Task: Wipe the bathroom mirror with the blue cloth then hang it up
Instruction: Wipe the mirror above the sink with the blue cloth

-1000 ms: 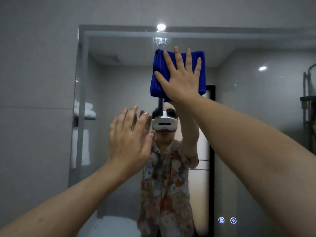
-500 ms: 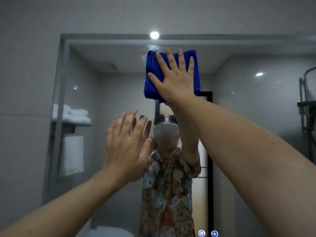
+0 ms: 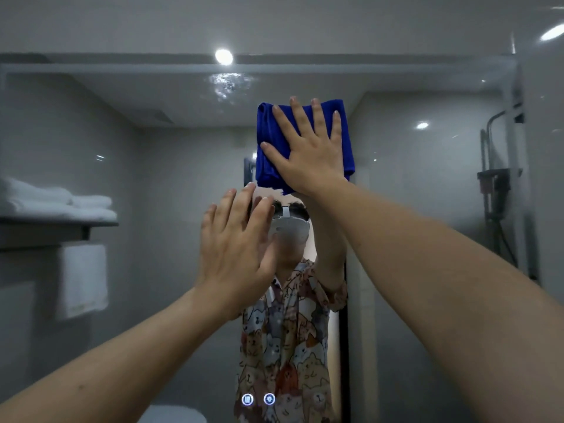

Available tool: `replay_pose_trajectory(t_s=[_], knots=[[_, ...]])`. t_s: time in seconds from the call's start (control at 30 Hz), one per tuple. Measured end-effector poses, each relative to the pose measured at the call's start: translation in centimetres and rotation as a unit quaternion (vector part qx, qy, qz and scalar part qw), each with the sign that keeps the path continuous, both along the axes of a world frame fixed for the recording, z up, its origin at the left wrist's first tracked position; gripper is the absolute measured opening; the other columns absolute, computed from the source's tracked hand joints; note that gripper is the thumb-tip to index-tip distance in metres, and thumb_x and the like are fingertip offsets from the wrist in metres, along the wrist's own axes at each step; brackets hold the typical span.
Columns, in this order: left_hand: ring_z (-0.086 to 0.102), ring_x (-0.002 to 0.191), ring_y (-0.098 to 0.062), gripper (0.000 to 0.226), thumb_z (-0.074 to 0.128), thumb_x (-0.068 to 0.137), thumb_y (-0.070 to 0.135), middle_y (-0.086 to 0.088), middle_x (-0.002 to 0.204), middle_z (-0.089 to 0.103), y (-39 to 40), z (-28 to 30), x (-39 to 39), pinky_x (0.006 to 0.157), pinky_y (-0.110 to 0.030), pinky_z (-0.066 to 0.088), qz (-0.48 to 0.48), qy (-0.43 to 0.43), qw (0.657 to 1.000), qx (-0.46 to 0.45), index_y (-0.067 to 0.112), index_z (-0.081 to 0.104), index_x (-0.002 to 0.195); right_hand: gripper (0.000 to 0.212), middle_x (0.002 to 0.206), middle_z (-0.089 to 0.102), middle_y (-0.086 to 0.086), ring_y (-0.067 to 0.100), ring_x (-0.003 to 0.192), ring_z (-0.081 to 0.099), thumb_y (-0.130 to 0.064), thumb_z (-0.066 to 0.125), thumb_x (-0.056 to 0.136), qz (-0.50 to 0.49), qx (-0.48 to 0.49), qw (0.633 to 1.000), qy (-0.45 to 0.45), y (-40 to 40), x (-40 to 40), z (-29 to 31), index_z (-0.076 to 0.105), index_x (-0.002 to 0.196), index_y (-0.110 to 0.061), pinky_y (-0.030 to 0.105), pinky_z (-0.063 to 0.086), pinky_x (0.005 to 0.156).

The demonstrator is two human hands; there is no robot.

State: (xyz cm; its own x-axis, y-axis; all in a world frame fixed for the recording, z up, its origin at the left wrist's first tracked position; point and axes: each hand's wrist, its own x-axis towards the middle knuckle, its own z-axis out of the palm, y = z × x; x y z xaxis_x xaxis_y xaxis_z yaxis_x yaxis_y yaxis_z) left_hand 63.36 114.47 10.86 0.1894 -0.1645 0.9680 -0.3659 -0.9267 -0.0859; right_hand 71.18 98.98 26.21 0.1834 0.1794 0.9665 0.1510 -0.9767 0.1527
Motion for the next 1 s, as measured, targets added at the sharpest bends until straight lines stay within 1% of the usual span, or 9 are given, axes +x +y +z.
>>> replay_pose_trajectory(t_s=[0.17, 0.43, 0.57, 0.7, 0.83, 0.93, 1.0], knots=[[0.026, 0.148, -0.031, 0.061, 0.044, 0.091, 0.045, -0.009, 0.159, 0.034, -4.9, 0.0, -0.1, 0.119, -0.055, 0.022, -0.007, -0.008, 1.000, 0.000, 0.021, 0.041, 0.146, 0.079, 0.175, -0.002, -0.003, 0.030, 0.160, -0.010, -0.079, 0.010, 0.096, -0.014, -0.008, 1.000, 0.010, -7.3, -0.4, 0.6, 0.000, 0.165, -0.041, 0.058, -0.013, 0.125], [0.025, 0.149, -0.030, 0.061, 0.046, 0.092, 0.045, -0.008, 0.160, 0.034, -10.3, 0.5, 0.0, 0.120, -0.056, 0.022, -0.026, -0.010, 1.000, 0.003, 0.021, 0.042, 0.147, 0.079, 0.175, -0.002, -0.005, 0.029, 0.160, -0.009, -0.080, 0.010, 0.095, -0.022, 0.048, 0.998, 0.016, -16.6, -0.9, 1.0, -0.003, 0.164, -0.043, 0.057, -0.012, 0.125], [0.025, 0.149, -0.030, 0.060, 0.052, 0.092, 0.044, -0.007, 0.161, 0.033, -12.1, 0.6, 0.2, 0.120, -0.054, 0.020, -0.032, -0.008, 0.999, 0.007, 0.022, 0.043, 0.147, 0.079, 0.175, -0.003, -0.006, 0.029, 0.160, -0.008, -0.081, 0.008, 0.094, -0.030, 0.089, 0.995, 0.020, -20.8, -1.0, 0.7, -0.003, 0.163, -0.044, 0.058, -0.010, 0.126], [0.025, 0.149, -0.028, 0.060, 0.052, 0.092, 0.045, -0.005, 0.160, 0.033, -13.0, 0.7, 0.2, 0.120, -0.053, 0.021, -0.041, -0.012, 0.999, 0.005, 0.024, 0.043, 0.147, 0.080, 0.175, 0.000, -0.006, 0.030, 0.160, -0.007, -0.082, 0.008, 0.094, -0.034, 0.184, 0.982, 0.015, -24.2, -1.1, -0.5, -0.001, 0.163, -0.043, 0.059, -0.011, 0.125], [0.027, 0.147, -0.029, 0.060, 0.051, 0.090, 0.044, -0.006, 0.159, 0.035, -12.5, 0.6, 0.3, 0.119, -0.053, 0.022, -0.049, -0.013, 0.999, 0.002, 0.024, 0.043, 0.146, 0.079, 0.174, 0.010, -0.002, 0.034, 0.160, 0.000, -0.079, 0.010, 0.096, -0.030, 0.303, 0.952, -0.011, -24.4, -1.2, -2.8, 0.009, 0.164, -0.039, 0.062, -0.008, 0.125], [0.027, 0.147, -0.030, 0.060, 0.050, 0.090, 0.045, -0.006, 0.159, 0.034, -11.6, 0.4, 0.4, 0.118, -0.056, 0.024, -0.052, -0.010, 0.999, -0.003, 0.024, 0.043, 0.146, 0.079, 0.175, 0.007, -0.001, 0.035, 0.160, -0.002, -0.076, 0.008, 0.098, -0.032, 0.359, 0.933, -0.007, -22.9, -1.1, -5.0, 0.005, 0.166, -0.036, 0.064, -0.007, 0.124], [0.026, 0.148, -0.030, 0.059, 0.049, 0.091, 0.045, -0.006, 0.159, 0.033, -10.9, 0.3, 0.4, 0.118, -0.057, 0.023, -0.054, -0.006, 0.998, -0.005, 0.024, 0.042, 0.146, 0.078, 0.175, 0.004, 0.000, 0.035, 0.160, -0.004, -0.075, 0.008, 0.099, -0.033, 0.377, 0.926, 0.003, -21.3, -1.1, -6.4, 0.001, 0.166, -0.036, 0.065, -0.008, 0.124]])
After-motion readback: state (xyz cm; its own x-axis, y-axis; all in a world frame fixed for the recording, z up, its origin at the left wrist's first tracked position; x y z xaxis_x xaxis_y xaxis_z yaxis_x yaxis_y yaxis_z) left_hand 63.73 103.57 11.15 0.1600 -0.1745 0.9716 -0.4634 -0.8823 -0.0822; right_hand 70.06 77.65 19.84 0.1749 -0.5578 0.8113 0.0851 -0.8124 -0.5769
